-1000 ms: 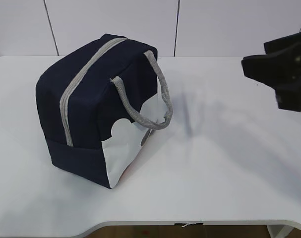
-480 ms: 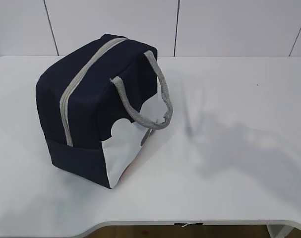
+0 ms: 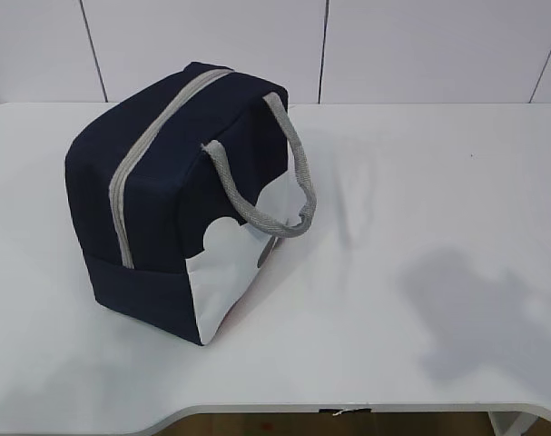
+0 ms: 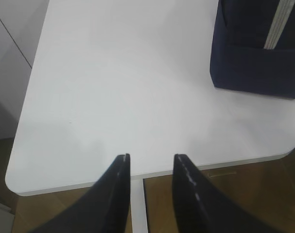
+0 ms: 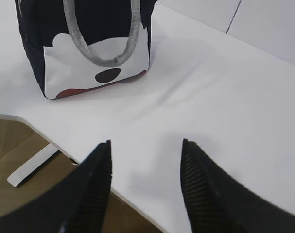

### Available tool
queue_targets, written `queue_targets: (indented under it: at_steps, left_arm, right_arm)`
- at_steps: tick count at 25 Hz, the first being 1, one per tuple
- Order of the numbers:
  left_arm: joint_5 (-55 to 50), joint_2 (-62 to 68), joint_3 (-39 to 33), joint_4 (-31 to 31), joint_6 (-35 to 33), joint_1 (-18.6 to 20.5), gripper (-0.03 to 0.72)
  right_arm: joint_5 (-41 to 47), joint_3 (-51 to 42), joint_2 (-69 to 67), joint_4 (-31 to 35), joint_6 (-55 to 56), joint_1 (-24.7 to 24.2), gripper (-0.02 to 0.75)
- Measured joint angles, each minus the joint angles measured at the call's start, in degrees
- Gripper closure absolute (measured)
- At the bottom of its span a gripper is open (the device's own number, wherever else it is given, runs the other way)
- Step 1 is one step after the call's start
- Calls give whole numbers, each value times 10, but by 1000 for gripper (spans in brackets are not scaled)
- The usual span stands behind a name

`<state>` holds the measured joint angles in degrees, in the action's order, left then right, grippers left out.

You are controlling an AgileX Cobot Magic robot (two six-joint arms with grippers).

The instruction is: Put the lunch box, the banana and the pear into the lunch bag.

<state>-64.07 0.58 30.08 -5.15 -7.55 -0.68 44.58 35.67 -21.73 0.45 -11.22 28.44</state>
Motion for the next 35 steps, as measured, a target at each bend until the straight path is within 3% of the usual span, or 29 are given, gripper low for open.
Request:
queue_targets:
  at_steps: [23,35]
  left_arm:
    - [0,0,0,0,0,0,462]
    - [0,0,0,0,0,0,463]
  right_arm:
    - [205,-68,226,-13,34,0,360]
    - [210,-76,226,-18,43,0,360]
